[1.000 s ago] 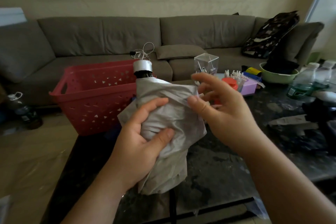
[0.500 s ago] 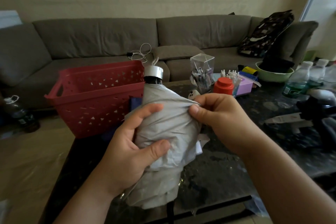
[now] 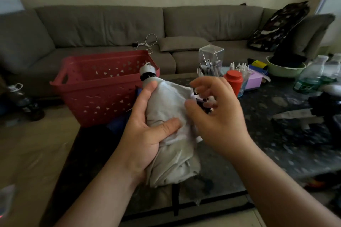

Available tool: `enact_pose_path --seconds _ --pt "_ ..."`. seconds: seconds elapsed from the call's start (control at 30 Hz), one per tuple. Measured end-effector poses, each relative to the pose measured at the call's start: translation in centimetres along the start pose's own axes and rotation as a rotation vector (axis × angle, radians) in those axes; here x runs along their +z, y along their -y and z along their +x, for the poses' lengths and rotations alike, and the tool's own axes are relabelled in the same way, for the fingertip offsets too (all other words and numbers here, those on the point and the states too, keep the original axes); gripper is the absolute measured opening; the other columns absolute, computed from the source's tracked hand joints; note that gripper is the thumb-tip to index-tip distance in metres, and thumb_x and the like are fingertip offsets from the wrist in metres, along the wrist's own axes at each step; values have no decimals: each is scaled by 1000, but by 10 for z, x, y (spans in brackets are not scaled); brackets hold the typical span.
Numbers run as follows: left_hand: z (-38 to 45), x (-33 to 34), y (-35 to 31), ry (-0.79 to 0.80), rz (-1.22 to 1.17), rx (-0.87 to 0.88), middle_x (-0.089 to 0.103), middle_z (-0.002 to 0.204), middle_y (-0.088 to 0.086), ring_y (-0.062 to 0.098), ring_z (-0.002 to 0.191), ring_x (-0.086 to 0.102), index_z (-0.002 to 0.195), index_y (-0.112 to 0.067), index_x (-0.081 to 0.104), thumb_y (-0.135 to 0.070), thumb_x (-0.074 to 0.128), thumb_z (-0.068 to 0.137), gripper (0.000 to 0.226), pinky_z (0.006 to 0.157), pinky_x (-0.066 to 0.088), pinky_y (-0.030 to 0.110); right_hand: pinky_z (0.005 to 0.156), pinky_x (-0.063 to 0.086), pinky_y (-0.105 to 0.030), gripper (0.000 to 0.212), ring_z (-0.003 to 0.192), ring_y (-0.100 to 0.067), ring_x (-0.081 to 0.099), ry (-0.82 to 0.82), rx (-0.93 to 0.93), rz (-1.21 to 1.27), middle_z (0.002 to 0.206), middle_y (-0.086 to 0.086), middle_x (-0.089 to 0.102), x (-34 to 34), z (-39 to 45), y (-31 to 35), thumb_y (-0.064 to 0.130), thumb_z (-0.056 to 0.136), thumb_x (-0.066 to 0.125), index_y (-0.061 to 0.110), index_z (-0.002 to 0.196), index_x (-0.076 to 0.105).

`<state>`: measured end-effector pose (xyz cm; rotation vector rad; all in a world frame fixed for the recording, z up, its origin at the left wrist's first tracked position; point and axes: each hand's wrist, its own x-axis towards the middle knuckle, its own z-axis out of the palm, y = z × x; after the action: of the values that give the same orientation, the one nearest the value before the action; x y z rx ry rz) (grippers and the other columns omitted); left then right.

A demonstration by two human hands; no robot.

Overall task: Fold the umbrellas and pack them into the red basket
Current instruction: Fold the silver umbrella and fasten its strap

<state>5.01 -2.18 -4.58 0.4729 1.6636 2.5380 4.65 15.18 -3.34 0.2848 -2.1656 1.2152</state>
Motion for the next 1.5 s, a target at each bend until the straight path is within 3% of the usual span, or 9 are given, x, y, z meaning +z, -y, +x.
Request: enact_pose_path --seconds 0.17,0.4,0.7,0.8,0.93,1.07,1.23,1.33,1.5 --pt "11 -9 -1 -165 -89 -47 53 152 6 33 119 72 139 -61 52 -8 93 65 100 88 62 52 86 55 -37 15 103 -18 65 338 -299 89 105 3 63 4 -13 6 23 90 80 23 105 83" --pt "11 -9 -8 -269 -152 -45 51 147 0 24 109 76 148 -61 43 5 68 89 92 84 64 47 92 54 -32 19 112 -23 65 447 -79 307 113 4 64 16 -22 -3 25 94 75 22 112 82" --pt "9 -2 -9 -225 -35 91 56 146 -4 26 115 74 142 -53 52 19 62 86 92 87 64 48 70 53 -34 30 77 -24 62 269 559 683 82 -12 66 36 -31 16 34 77 89 14 90 71" --pt "9 -2 -7 -263 42 215 56 140 -17 8 118 70 143 -48 50 21 65 83 92 85 62 31 87 57 -46 71 102 -34 75 438 966 783 108 -17 77 38 -34 20 56 65 94 15 116 67" --pt "8 -5 -3 -265 230 380 47 149 -22 -5 134 54 149 -41 42 12 76 80 94 101 53 20 72 51 -31 61 84 -19 71 660 1223 988 106 -8 77 32 -33 29 64 72 78 22 117 78" --pt "12 -10 -10 -323 290 492 40 153 -25 -5 143 43 150 -41 37 -4 78 76 92 116 42 24 83 59 -43 50 100 -24 73 662 1161 1129 119 -9 75 28 -31 26 48 86 70 22 129 73" --pt "13 -10 -11 -325 214 432 43 154 -21 -1 138 53 154 -45 34 5 77 86 95 109 52 31 74 64 -43 51 97 -28 76 511 1132 1248 122 -15 75 35 -32 30 27 83 77 16 131 70" --pt "13 -9 -6 -319 221 385 43 157 -18 7 142 52 145 -61 40 -11 79 84 88 114 49 45 70 63 -40 49 94 -29 78 353 1025 1239 116 -19 77 35 -31 34 19 82 76 9 129 68" --pt "13 0 0 -367 209 294 56 140 -21 2 125 65 142 -60 43 -8 72 96 76 104 57 41 81 65 -45 28 102 -39 77 182 837 1130 112 -24 77 37 -33 35 9 92 70 1 118 74"
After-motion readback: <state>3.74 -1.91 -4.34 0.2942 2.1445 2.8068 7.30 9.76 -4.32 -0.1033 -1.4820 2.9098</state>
